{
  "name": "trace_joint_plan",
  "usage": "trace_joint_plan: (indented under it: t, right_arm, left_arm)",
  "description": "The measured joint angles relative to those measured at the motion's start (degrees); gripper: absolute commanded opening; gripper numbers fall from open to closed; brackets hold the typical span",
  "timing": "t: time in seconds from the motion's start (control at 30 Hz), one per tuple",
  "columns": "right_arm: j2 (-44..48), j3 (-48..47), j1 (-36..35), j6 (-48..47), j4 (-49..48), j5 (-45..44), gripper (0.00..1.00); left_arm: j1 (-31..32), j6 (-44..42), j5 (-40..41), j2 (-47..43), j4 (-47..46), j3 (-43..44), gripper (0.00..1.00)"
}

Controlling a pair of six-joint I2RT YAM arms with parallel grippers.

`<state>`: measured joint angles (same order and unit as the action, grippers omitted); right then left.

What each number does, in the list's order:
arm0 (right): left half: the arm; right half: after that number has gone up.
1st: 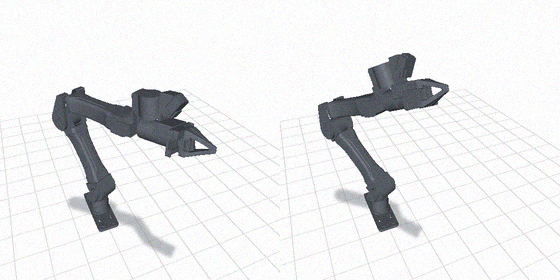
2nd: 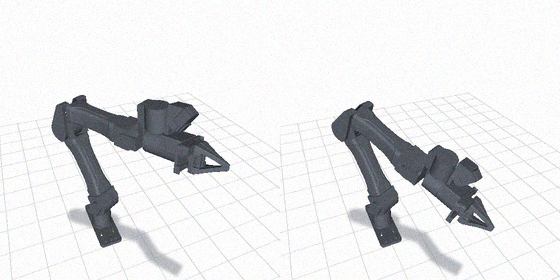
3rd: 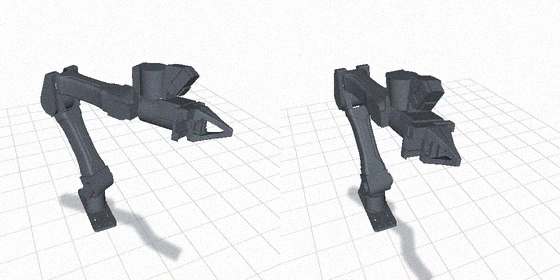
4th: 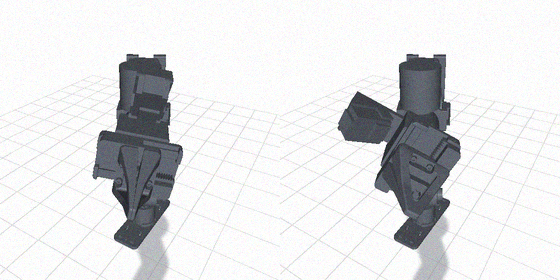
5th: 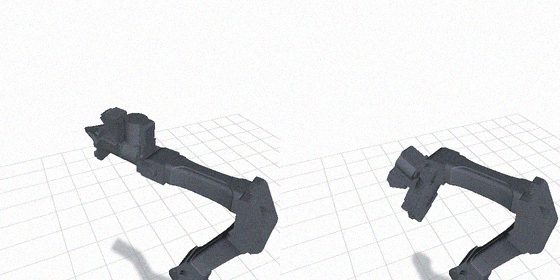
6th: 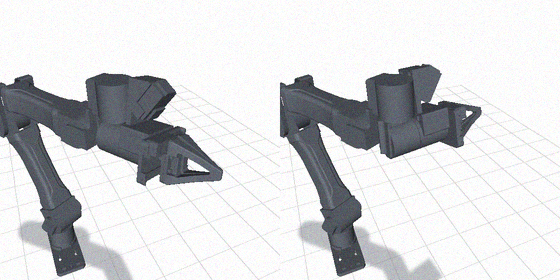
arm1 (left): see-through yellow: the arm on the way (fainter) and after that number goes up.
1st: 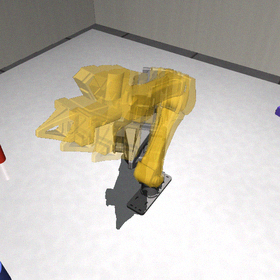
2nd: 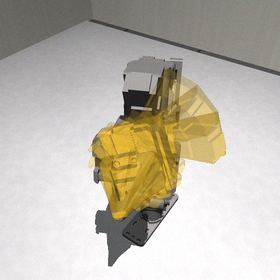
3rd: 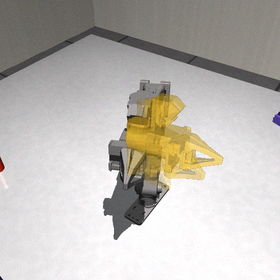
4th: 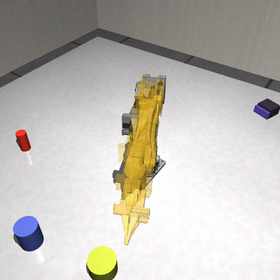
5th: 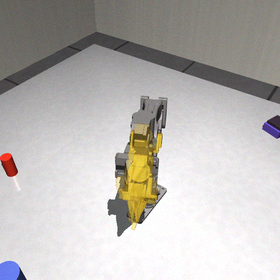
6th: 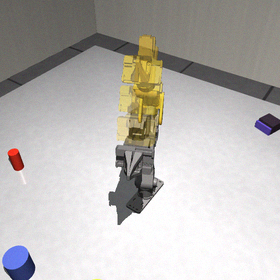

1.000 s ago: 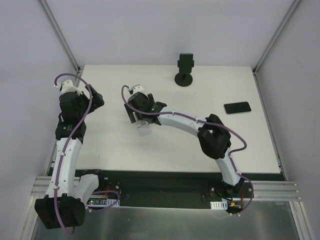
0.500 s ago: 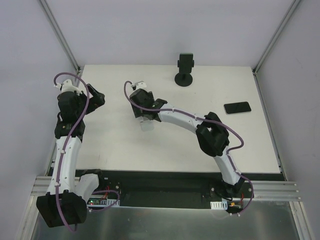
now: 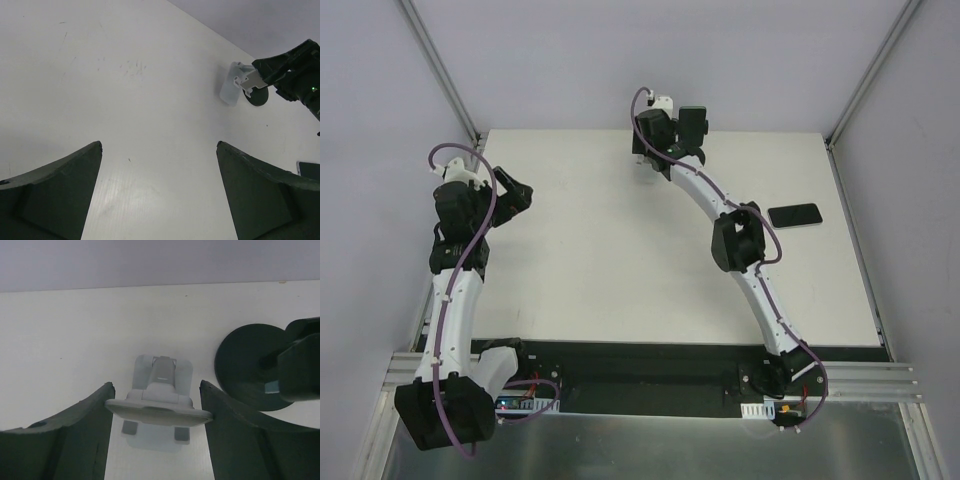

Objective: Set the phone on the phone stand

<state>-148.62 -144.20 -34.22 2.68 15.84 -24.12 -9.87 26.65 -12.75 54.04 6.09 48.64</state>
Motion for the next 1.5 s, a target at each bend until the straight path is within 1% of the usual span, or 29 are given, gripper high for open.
trace_joint_plan:
  t: [0.13, 0.23, 0.3, 0.33, 0.37, 0.43, 0.47, 0.5, 0.73, 0.8, 0.87, 0.93, 1.03, 1.13, 1.2, 1.27, 1.33, 1.43, 1.5]
  right_arm:
    - [-2.47, -0.39, 1.84, -0.98, -0.59, 0.26, 0.01]
    - [-3.82, -2.12, 1.64, -2.4, -1.16, 1.6, 0.06]
    - [-3.89, -2.32, 1.29, -2.95, -2.1, 2.97, 0.18]
    - [-3.91, -2.38, 1.03, -3.19, -2.47, 3.52, 0.26]
    - [-3.93, -2.38, 0.81, -3.37, -2.78, 3.87, 0.38]
    - [-3.98, -2.4, 0.42, -3.67, -3.23, 4.13, 0.54]
    - [-4.17, -2.51, 0.2, -3.89, -3.45, 4.2, 0.87]
    - [-4.5, -2.86, 0.02, -4.13, -3.63, 4.39, 0.96]
    - [-5.53, -4.44, -0.22, -6.38, -3.67, 4.87, 0.96]
    - [-3.96, -3.23, -0.28, -6.97, -2.27, 4.59, 0.96]
    - [-0.2, 0.46, -0.48, -7.61, -0.9, 4.42, 0.96]
    - [6.45, 6.08, -1.07, -8.39, 1.09, 4.17, 0.96]
    - [18.67, 16.17, -2.45, -8.96, 0.9, 3.56, 0.96]
    - [33.64, 27.61, -3.48, -8.74, -0.98, 2.19, 0.96]
    - [41.88, 34.38, -2.58, -8.02, -3.28, 1.18, 0.96]
    - [48.81, 40.39, 0.76, -6.12, -4.13, 0.44, 0.96]
    - [53.27, 45.83, 6.86, -2.56, -4.92, 0.15, 0.96]
    - [55.6, 54.84, 18.97, 5.62, -4.7, 0.55, 0.96]
    - [55.49, 59.76, 25.22, 9.81, -3.04, 0.28, 0.96]
  left_arm:
    - [-0.17, 0.11, -0.9, 1.6, -0.5, -0.07, 0.94]
    - [-0.61, 0.5, -1.84, 2.73, -0.87, -0.09, 0.94]
    - [-0.74, 0.85, -2.08, 2.95, -1.09, -0.24, 0.94]
    - [-0.74, 0.92, -2.19, 2.95, -1.11, -0.35, 0.94]
    - [-0.74, 1.03, -2.25, 2.95, -1.11, -0.42, 0.94]
    - [-0.74, 1.07, -2.29, 2.95, -1.14, -0.5, 0.92]
    - [-0.74, 1.07, -2.36, 2.95, -1.16, -0.55, 0.91]
    - [-0.74, 1.09, -2.51, 2.95, -1.16, -0.55, 0.91]
    - [-0.74, 1.09, -3.54, 2.95, -1.31, -0.66, 0.92]
    - [-0.74, 1.11, -3.69, 2.95, -1.46, -0.76, 0.92]
    - [-0.74, 1.25, -3.91, 2.95, -1.73, -0.83, 0.93]
    - [-0.74, 1.36, -4.83, 2.97, -2.29, -0.83, 0.93]
    - [-0.72, 1.6, -7.3, 3.65, -3.67, -0.85, 0.96]
    - [-0.07, 2.03, -9.57, 5.9, -5.05, -0.83, 0.98]
    - [1.57, 2.4, -9.75, 7.8, -4.79, -0.55, 0.99]
    - [5.05, 2.47, -9.49, 10.56, -2.95, 1.31, 0.99]
    - [9.7, 2.58, -9.09, 13.57, 0.33, 5.14, 0.99]
    - [16.63, 2.97, -8.7, 17.03, 4.17, 11.82, 0.98]
    - [20.06, 3.19, -7.91, 18.08, 5.97, 15.41, 0.98]
